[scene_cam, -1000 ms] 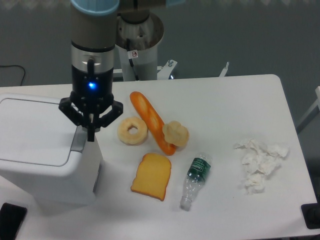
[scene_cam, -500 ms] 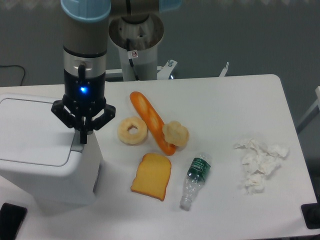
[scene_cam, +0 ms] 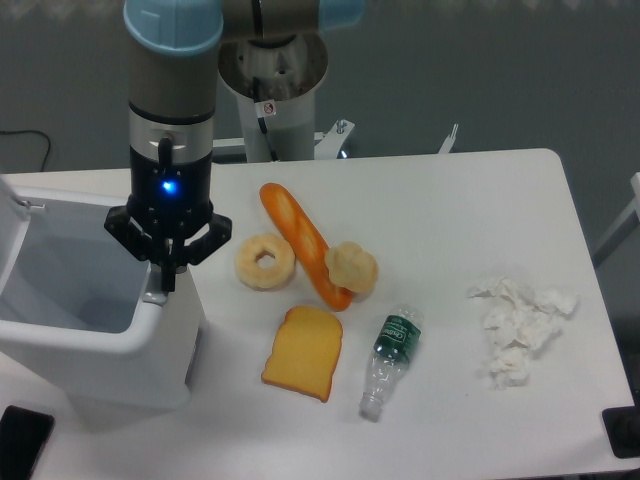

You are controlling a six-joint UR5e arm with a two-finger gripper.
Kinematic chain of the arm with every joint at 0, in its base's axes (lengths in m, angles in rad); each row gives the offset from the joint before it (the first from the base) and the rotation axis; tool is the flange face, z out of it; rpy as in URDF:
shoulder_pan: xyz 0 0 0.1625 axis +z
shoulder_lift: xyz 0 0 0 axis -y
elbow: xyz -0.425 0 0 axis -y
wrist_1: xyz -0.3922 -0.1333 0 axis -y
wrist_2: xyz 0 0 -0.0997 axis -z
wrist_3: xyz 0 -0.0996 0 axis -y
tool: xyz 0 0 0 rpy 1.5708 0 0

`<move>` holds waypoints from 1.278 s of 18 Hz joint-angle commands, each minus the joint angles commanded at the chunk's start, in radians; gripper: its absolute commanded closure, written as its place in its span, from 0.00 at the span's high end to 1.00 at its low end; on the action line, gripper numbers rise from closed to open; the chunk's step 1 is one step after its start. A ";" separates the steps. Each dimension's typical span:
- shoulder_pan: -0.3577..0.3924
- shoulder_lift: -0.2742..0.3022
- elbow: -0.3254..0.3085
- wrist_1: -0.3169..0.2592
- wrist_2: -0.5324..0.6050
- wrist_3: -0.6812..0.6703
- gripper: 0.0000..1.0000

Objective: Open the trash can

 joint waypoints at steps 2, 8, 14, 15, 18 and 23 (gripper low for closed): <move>0.012 0.000 0.015 0.002 -0.005 0.024 0.64; 0.145 -0.031 -0.008 0.003 0.099 0.306 1.00; 0.397 -0.089 -0.017 0.000 0.109 0.579 1.00; 0.438 -0.103 -0.020 0.000 0.109 0.641 1.00; 0.526 -0.172 -0.021 0.002 0.127 0.848 1.00; 0.538 -0.256 -0.020 0.005 0.322 1.066 1.00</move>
